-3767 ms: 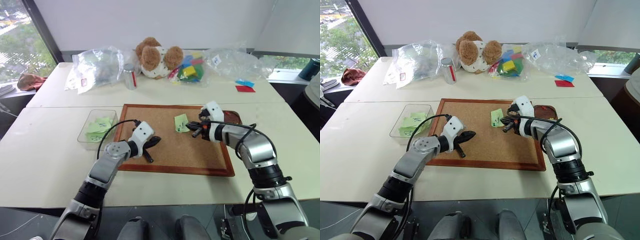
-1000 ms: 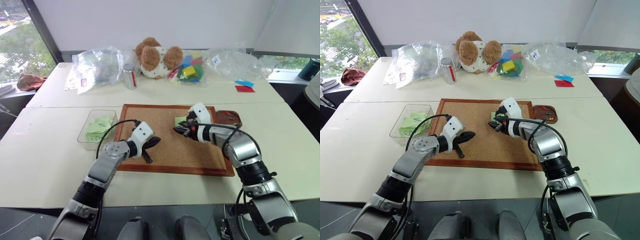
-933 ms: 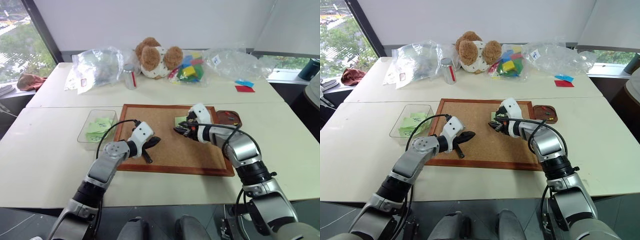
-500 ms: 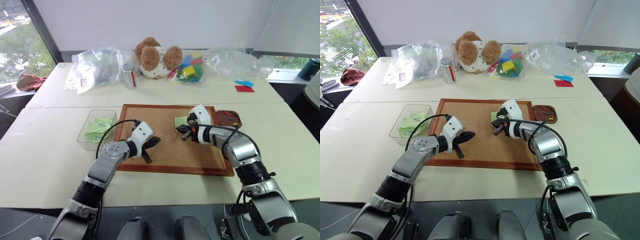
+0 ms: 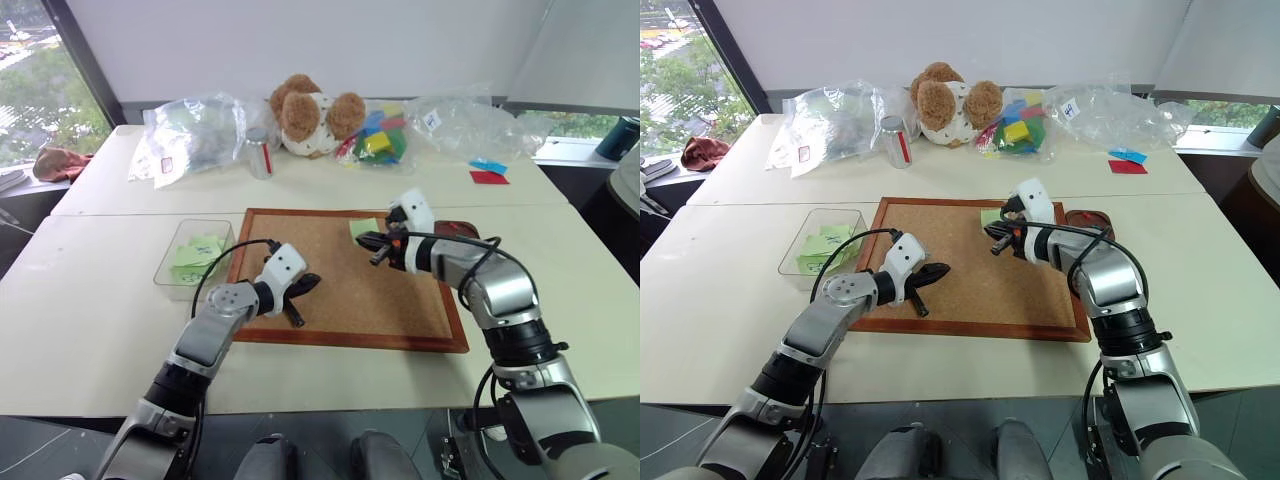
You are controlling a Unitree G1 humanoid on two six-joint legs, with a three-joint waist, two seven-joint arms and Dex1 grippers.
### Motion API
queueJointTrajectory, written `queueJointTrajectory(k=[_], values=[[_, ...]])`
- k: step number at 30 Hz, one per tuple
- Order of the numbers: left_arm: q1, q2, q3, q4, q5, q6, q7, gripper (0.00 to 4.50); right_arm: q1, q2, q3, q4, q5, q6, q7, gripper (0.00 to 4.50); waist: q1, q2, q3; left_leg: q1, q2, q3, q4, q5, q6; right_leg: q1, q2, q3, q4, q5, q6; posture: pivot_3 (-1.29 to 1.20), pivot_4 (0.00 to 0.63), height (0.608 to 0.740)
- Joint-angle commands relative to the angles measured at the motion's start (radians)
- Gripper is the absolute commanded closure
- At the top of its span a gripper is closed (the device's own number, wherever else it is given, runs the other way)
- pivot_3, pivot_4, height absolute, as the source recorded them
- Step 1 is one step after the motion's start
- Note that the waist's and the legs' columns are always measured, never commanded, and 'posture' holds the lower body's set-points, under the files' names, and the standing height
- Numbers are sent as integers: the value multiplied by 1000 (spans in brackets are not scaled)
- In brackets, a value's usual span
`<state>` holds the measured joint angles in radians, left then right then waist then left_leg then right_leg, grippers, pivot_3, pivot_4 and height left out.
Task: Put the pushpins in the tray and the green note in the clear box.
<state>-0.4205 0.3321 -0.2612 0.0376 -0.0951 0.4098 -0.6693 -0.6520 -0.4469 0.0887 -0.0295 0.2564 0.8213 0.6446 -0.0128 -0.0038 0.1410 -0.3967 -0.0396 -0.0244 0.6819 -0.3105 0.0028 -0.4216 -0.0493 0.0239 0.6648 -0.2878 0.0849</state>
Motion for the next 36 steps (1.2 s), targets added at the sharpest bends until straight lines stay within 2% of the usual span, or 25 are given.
queueJointTrajectory(k=[1,7,8,10,11,12,17,21,25,36], values=[[30,0,-14,27,11,43,1,4500,-15,-22,-31,-86,25,31,-2,4399,0,0,0,0,0,0,0,0,0,0,0,0,0,0,0,0,150,740],[-49,-31,142,9,-133,153,-3,4500,-4,-67,-27,-187,47,76,12,4399,1,0,0,0,0,0,0,0,0,0,0,0,0,0,0,0,150,740],[-77,-35,182,-3,-184,194,-11,4247,-2,-79,-26,-210,54,86,18,4480,0,0,1,-1,0,0,0,0,0,0,0,0,0,0,0,0,150,740],[-122,-41,238,-10,-253,255,-16,3630,-2,-95,-21,-238,62,98,26,4500,0,-1,1,-3,0,0,0,0,0,-3,0,0,0,0,0,0,150,740],[-147,-48,268,-7,-287,287,-11,3186,-2,-102,-19,-253,68,104,30,4500,1,-1,1,-6,0,-1,1,0,0,-5,0,-1,0,0,0,0,150,740],[-188,-65,314,11,-334,330,6,2579,-2,-111,-15,-271,73,111,36,4500,1,-1,1,-7,0,-1,1,0,0,-6,0,-1,1,0,0,0,150,740],[-363,-184,542,141,-538,524,166,86,0,-146,7,-344,93,134,56,4500,4,-2,1,-11,0,-2,3,3,-5,-8,0,-3,0,0,0,0,150,740],[-430,-260,638,220,-629,623,280,86,-12,-150,21,-378,107,147,61,4500,1,-2,2,-11,-1,-2,2,3,-5,-9,0,-3,0,0,0,0,150,740],[-447,-326,678,249,-689,709,368,86,-25,-152,35,-412,119,159,65,4500,0,-2,2,-11,-1,-2,2,4,-6,-9,0,-3,0,0,0,0,150,740],[-422,-425,724,194,-825,853,516,86,-43,-152,52,-444,137,175,61,4500,2,-2,2,-11,-1,-2,2,4,-7,-9,0,-2,0,0,0,0,150,740]])
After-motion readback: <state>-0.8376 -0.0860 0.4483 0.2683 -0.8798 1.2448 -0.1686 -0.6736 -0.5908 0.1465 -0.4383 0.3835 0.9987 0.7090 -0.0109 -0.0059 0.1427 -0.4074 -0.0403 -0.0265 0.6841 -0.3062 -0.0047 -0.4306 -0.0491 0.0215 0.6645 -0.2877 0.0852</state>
